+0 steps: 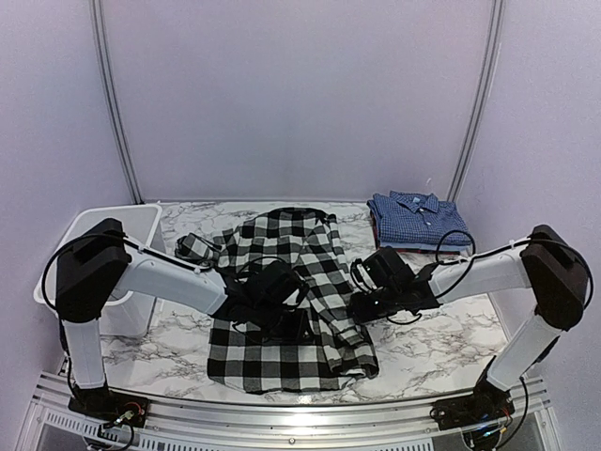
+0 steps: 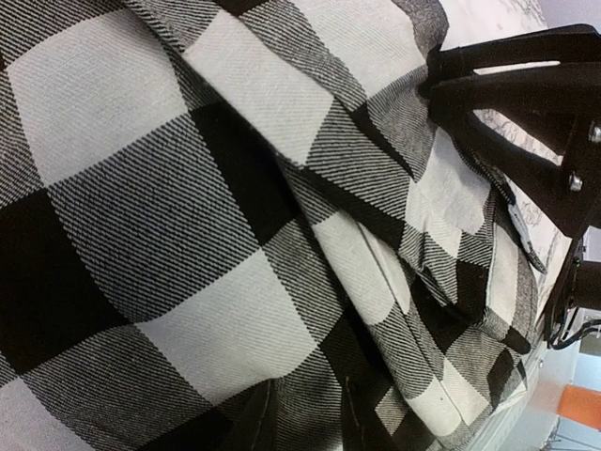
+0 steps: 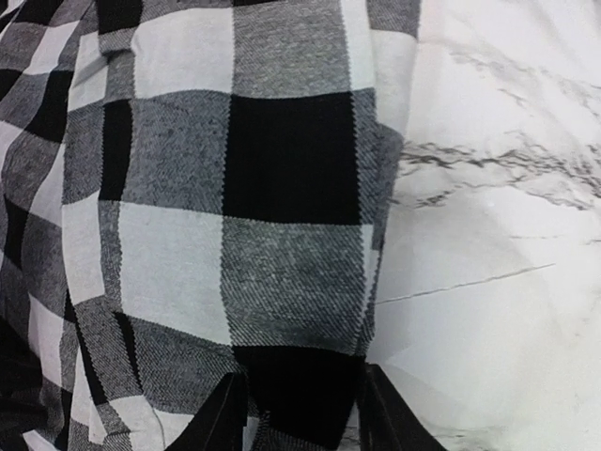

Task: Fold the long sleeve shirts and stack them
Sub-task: Rotate the 1/3-folded shirt at the center of the board.

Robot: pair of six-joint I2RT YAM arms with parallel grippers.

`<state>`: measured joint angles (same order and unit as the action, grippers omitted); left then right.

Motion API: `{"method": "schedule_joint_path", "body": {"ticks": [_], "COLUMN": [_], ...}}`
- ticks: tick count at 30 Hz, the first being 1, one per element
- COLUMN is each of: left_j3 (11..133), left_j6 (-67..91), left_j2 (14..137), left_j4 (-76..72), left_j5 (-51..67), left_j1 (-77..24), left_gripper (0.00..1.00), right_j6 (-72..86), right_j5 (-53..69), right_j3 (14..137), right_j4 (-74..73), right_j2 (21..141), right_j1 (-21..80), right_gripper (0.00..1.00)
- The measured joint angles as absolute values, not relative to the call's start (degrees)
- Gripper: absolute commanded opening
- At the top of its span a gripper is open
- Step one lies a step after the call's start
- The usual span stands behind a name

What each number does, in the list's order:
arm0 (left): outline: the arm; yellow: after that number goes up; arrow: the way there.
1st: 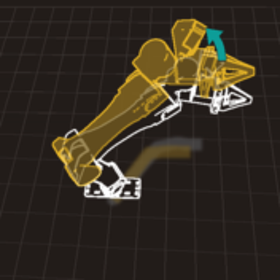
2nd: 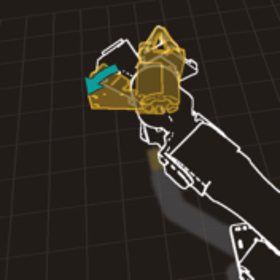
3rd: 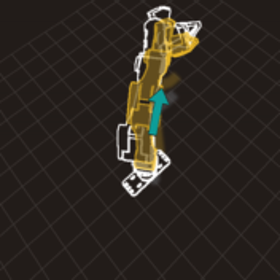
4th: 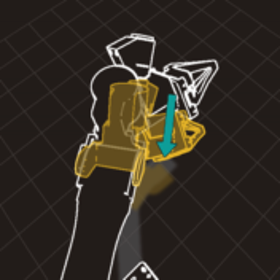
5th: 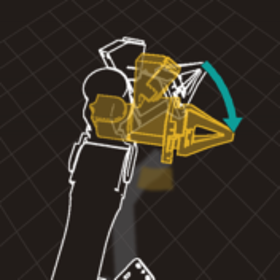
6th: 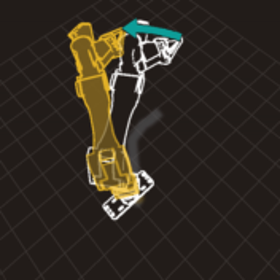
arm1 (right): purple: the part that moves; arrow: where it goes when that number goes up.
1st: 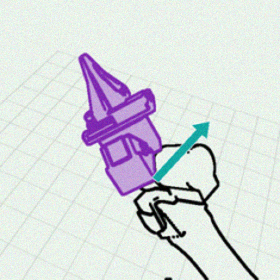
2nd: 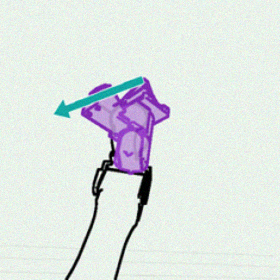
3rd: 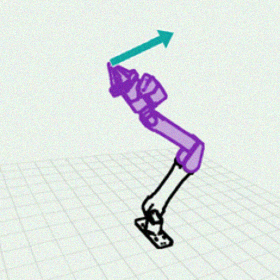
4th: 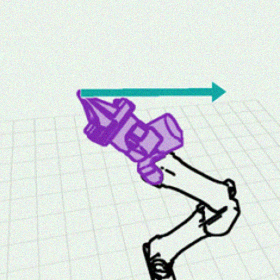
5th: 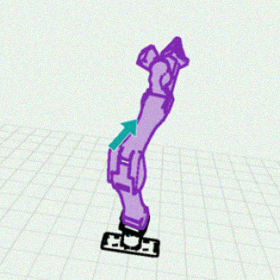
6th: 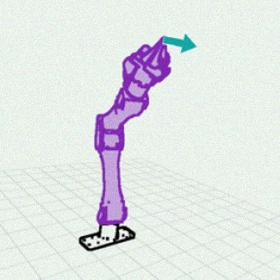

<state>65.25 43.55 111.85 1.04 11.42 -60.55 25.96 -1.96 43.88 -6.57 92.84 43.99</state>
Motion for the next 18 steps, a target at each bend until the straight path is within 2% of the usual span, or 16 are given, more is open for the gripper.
{"method": "schedule_joint_path", "body": {"ticks": [6,10,13,15,18], "left_j3": [67.6,67.7,67.5,66.4,64.1], "left_j6": [45.6,45.9,46.4,47.0,47.4], "left_j2": [112.0,107.1,100.8,96.0,91.0], "left_j4": [1.8,5.7,8.9,10.3,12.8], "left_j5": [7.9,1.5,-3.2,-6.5,-10.7], "left_j1": [-61.3,-60.2,-57.4,-53.8,-47.2], "left_gripper": [0.28,0.29,0.3,0.37,0.38], "right_j6": [23.4,23.1,23.5,24.0,25.2], "right_j5": [-2.7,-3.6,-4.0,-4.0,-3.7], "right_j3": [44.2,45.3,45.8,45.8,44.6], "right_j4": [-10.9,-13.1,-13.6,-14.0,-14.0], "right_j2": [89.0,85.0,83.5,83.5,83.5], "right_j1": [43.0,44.8,47.7,50.0,52.4], "right_gripper": [0.41,0.41,0.41,0.41,0.4]}}
